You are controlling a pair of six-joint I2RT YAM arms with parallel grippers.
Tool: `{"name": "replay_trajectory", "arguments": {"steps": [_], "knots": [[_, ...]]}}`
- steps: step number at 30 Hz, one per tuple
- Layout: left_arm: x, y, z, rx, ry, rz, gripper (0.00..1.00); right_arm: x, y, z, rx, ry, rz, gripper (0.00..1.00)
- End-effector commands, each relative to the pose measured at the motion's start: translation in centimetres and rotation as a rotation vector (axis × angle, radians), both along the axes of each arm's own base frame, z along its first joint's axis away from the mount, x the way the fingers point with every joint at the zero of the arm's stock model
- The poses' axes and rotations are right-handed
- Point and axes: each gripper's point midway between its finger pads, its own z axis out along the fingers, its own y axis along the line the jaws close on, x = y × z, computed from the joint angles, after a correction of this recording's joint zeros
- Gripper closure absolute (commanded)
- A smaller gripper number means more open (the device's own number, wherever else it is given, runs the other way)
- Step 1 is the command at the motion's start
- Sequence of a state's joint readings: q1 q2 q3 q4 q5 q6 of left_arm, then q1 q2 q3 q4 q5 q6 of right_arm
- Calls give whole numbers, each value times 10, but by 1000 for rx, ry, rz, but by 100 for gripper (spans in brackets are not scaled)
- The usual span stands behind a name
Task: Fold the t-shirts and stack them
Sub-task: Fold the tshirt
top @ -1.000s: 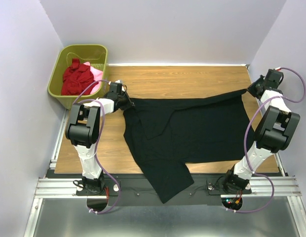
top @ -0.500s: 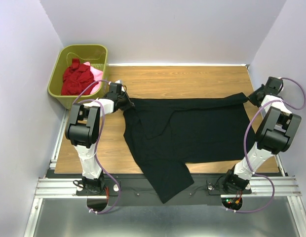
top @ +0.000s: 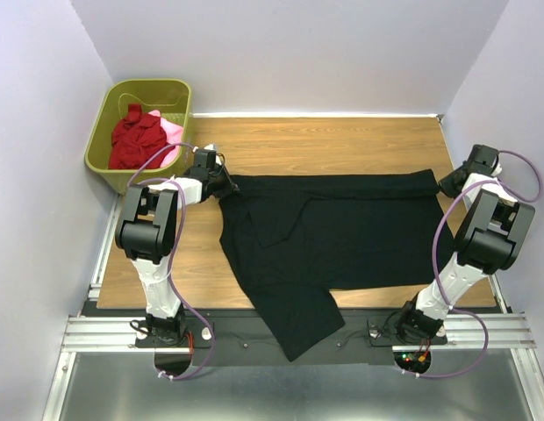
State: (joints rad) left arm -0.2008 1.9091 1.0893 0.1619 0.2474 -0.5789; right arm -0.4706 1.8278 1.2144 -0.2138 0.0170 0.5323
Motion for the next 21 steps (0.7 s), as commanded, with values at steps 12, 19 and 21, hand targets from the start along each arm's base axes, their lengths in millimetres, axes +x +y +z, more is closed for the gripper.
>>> {"name": "replay_trajectory", "arguments": {"steps": [12,19,21], "knots": [[-13,7,11,-15,3,22,100,-27,-22,-18,-44,118,-128,99],[-16,5,13,-24,-2,17,96,-27,-20,-19,-39,132,-115,86],[-17,4,17,-25,-14,14,89,-22,-17,-10,-31,110,-93,76]]}}
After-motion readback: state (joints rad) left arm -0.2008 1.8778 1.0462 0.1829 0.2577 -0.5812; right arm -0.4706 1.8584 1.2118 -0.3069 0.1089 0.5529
